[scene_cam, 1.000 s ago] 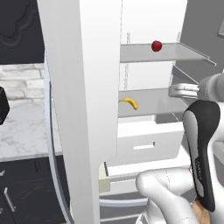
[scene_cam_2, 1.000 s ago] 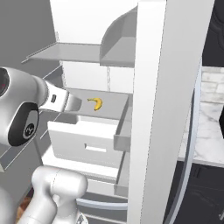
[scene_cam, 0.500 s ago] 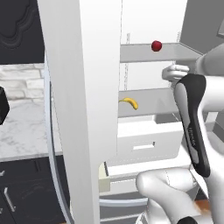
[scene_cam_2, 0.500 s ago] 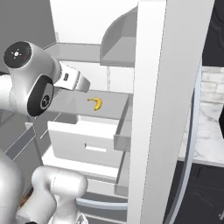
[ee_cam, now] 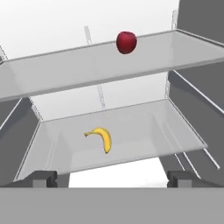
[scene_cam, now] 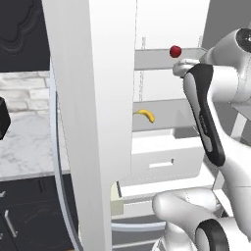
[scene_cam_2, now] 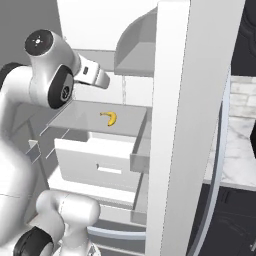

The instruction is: Retrieve the apple and banana from the fridge and place them into the bowl on the dining table.

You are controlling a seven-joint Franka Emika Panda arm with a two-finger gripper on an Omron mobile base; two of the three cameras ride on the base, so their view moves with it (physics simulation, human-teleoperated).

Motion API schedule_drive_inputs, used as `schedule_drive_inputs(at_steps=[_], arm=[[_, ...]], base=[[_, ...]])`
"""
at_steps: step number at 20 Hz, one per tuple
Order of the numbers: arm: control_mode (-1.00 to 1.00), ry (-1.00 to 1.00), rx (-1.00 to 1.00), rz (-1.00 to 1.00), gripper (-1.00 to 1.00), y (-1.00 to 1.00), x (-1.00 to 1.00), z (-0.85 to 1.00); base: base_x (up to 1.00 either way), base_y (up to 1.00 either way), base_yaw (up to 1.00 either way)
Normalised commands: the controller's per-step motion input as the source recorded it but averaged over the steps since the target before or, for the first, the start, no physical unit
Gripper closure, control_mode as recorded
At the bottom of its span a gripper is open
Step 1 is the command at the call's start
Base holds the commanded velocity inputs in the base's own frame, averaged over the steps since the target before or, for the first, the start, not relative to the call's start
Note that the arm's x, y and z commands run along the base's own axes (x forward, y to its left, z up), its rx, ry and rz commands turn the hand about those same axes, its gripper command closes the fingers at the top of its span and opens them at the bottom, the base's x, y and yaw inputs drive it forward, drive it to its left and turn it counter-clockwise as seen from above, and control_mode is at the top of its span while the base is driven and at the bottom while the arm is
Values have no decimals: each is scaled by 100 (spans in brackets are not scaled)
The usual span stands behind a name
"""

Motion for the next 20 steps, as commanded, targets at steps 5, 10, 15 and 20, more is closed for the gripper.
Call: schedule_drive_inputs(at_steps=[5,10,15,20], arm=[[-100,-10,-8,0,-100,0,58,0],[-100,-9,-7,-1,-100,-4,49,0],[-100,-1,-1,-6,-100,-16,34,2],[-100,3,0,-8,-100,-18,39,5]], base=[[0,0,0],[0,0,0],[0,0,0],[0,0,0]])
